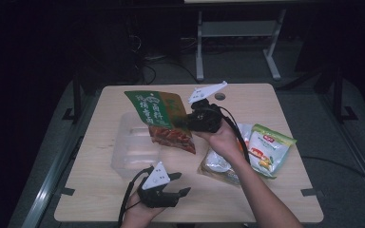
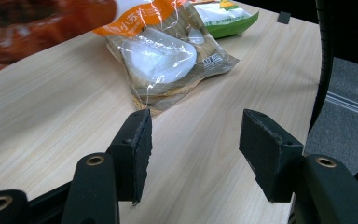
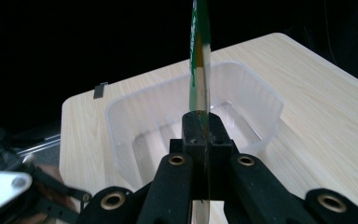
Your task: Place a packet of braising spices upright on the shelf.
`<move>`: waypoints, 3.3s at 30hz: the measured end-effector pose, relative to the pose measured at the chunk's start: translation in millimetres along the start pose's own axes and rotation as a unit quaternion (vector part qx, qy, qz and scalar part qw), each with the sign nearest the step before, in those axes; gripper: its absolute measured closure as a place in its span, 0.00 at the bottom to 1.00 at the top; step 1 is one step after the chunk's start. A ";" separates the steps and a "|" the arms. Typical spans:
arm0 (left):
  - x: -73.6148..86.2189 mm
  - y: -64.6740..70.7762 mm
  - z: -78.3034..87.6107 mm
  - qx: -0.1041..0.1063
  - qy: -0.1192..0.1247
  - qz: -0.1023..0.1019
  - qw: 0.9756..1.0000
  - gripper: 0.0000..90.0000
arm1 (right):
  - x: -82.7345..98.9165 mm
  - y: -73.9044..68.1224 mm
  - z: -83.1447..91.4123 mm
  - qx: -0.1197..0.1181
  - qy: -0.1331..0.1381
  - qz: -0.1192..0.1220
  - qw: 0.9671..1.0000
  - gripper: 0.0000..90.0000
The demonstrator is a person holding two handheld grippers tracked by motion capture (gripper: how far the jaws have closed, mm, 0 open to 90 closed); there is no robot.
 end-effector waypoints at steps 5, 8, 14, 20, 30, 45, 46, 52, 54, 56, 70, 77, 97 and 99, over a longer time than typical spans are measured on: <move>0.7 -0.9 0.0 0.000 0.003 0.001 1.000 0.48 | -9.7 2.4 -16.5 -0.007 -0.001 0.001 1.000 1.00; 1.2 -0.3 0.1 0.002 0.002 0.001 1.000 0.48 | -16.0 2.2 -27.8 -0.007 -0.004 0.005 1.000 1.00; 1.3 -0.6 -0.2 0.001 -0.002 -0.009 1.000 0.47 | -26.7 2.8 -51.2 -0.017 -0.003 0.006 1.000 1.00; 1.3 -0.3 0.7 0.001 0.003 -0.009 1.000 0.47 | -34.2 0.7 -73.4 -0.028 0.004 0.004 1.000 1.00; 1.5 1.4 1.7 0.004 0.009 -0.005 1.000 0.47 | -32.5 2.4 -96.3 -0.033 0.004 -0.007 0.999 1.00; 1.8 1.3 2.6 0.006 0.005 -0.013 1.000 0.47 | -25.0 2.9 -125.6 -0.041 0.009 -0.014 0.999 1.00; 1.8 1.4 2.5 0.006 0.005 -0.013 1.000 0.47 | -23.1 3.0 -127.1 -0.040 0.009 -0.016 0.999 1.00; 2.3 2.8 2.6 0.007 0.005 -0.013 1.000 0.47 | -10.0 4.9 -135.3 -0.039 0.007 -0.032 0.999 1.00; 2.1 2.5 3.0 0.006 0.003 -0.015 1.000 0.47 | -4.1 7.1 -137.3 -0.041 0.011 -0.044 0.998 1.00; 2.1 2.5 3.0 0.006 0.002 -0.015 1.000 0.47 | -2.3 7.4 -137.9 -0.039 0.008 -0.045 0.998 1.00; 2.5 4.7 0.0 0.008 0.001 -0.014 1.000 0.47 | 14.8 10.4 -134.3 -0.039 -0.001 -0.043 0.998 1.00; 2.5 5.4 -0.8 0.006 0.001 -0.015 1.000 0.46 | 20.9 11.7 -131.4 -0.033 -0.005 -0.041 0.999 1.00; 3.1 3.4 -4.4 -0.003 -0.006 -0.008 1.000 0.41 | 20.5 17.4 -102.5 -0.010 -0.025 -0.048 0.999 0.66; 3.0 3.0 -5.0 -0.003 -0.006 -0.006 1.000 0.41 | 20.8 17.3 -96.4 -0.003 -0.031 -0.045 0.999 0.64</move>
Point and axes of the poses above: each handheld gripper's, and its own axes: z roughly backward along the jaws, x roughly out of its underside, y roughly to its right, the point moved 1 cm from there along -z, roughly forward along the jaws, and after that the axes turned 5 degrees about z, right-handed, at the moved point
